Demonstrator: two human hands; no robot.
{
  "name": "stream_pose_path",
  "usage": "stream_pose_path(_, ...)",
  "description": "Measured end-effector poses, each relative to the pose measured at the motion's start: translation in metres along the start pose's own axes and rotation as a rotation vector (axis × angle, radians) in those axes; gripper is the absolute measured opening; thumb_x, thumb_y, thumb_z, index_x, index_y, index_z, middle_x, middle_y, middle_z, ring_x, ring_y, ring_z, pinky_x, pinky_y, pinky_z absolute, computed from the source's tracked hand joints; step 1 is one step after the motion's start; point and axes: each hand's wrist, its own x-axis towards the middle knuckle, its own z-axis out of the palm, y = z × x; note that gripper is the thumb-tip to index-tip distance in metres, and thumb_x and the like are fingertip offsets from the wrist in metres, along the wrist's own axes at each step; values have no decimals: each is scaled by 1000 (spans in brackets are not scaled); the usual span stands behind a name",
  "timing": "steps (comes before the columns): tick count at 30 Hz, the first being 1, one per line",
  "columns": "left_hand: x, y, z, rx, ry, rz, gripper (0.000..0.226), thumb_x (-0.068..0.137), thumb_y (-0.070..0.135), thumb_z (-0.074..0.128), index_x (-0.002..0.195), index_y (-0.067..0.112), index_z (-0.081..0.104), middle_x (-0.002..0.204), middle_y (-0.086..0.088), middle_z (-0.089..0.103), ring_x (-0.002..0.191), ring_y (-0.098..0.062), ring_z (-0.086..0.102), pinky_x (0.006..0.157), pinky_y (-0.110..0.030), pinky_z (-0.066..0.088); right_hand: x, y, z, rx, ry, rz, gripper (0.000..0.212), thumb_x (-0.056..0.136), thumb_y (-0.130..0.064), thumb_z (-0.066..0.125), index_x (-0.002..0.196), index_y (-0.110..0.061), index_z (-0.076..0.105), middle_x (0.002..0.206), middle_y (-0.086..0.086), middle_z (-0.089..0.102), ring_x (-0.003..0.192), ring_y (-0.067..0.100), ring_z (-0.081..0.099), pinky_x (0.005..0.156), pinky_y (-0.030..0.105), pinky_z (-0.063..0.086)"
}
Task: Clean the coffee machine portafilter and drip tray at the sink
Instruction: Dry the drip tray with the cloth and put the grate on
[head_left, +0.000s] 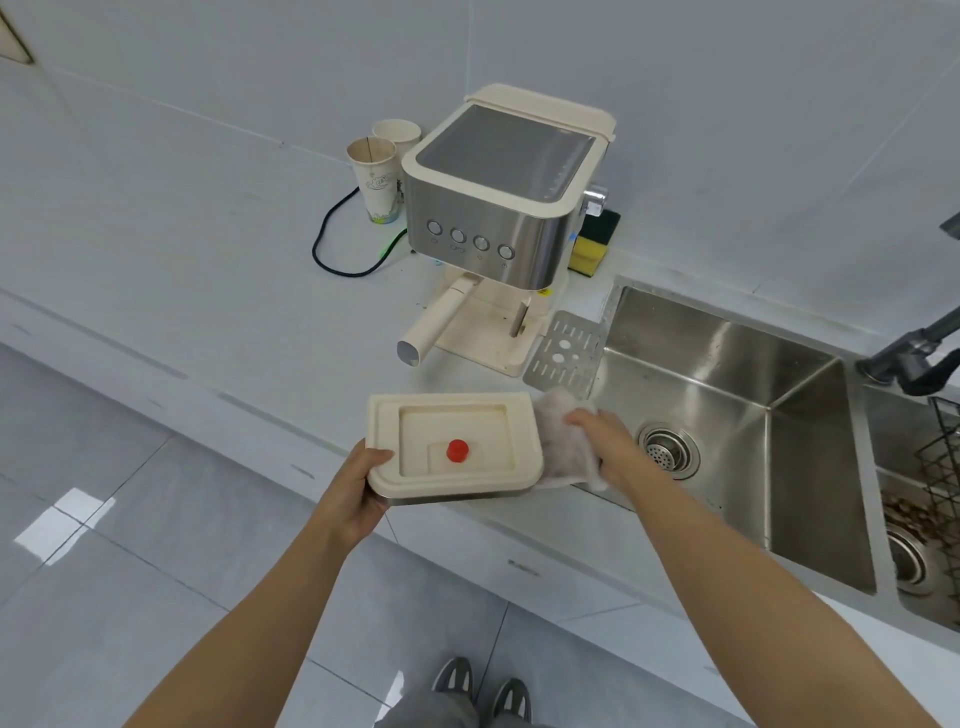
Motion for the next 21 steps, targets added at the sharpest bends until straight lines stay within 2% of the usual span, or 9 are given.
stream_pose_path(2,1,-4,10,32,-27,-2,33,79,10,52,108,22,62,103,-3,71,92,-20,70,67,-35,60,-9,-12,-15,73,29,-107,38,82,-16,56,117,-4,52,90,10,63,78,23,62,59,26,48)
stream_pose_path(3,2,-6,16,42,-39,0,32,82,9,50,109,22,61,106,-4,70,94,-21,69,72,-36,60,-14,-18,-22,49,53,-178,35,84,-16,54,117,-7,52,89,5,62,79,18,61,58,25,46)
stream_pose_path(5,4,-12,31,47,-40,-10,35,86,6,46,117,18,56,115,-8,65,101,-24,64,74,-35,57,-24,-27,-29,-94,107,-336,37,87,-17,49,123,-12,45,100,2,55,84,12,55,61,24,42)
stream_pose_path(8,9,-22,57,55,1,-67,45,88,4,44,133,12,40,129,-14,53,112,-31,55,71,-33,57,-33,-30,-25,-381,153,-520,40,90,-14,44,127,-4,34,109,6,48,96,21,50,77,31,41)
stream_pose_path(10,11,-28,74,55,10,-94,45,88,4,44,132,14,39,126,-12,52,105,-28,55,60,-29,58,-37,-24,-16,-551,143,-521,38,92,-15,43,126,-1,31,109,9,48,100,27,50,84,36,40)
stream_pose_path(12,13,-33,89,59,-12,-117,43,88,3,44,129,16,40,123,-11,51,101,-27,55,54,-27,56,-40,-17,-8,-717,117,-478,41,93,-17,41,128,1,29,121,14,47,108,31,49,93,41,39)
stream_pose_path(16,18,-39,107,103,-64,-132,45,90,5,44,134,13,37,126,-14,50,107,-31,52,65,-35,51,-42,-10,1,-1045,171,-386,53,95,-26,34,140,-2,20,143,20,30,132,35,29,107,48,26)
stream_pose_path(18,20,-39,113,118,-89,-129,45,91,8,45,135,13,37,124,-13,51,105,-30,53,64,-34,51,-43,-11,4,-1113,164,-400,57,96,-29,31,143,-1,13,151,19,17,139,36,15,111,53,16)
stream_pose_path(21,23,-38,121,113,-136,-118,44,92,16,47,135,13,38,115,-11,55,91,-24,58,55,-28,54,-47,-12,13,-1097,144,-492,63,97,-33,31,144,0,8,155,16,9,142,35,6,113,54,9)
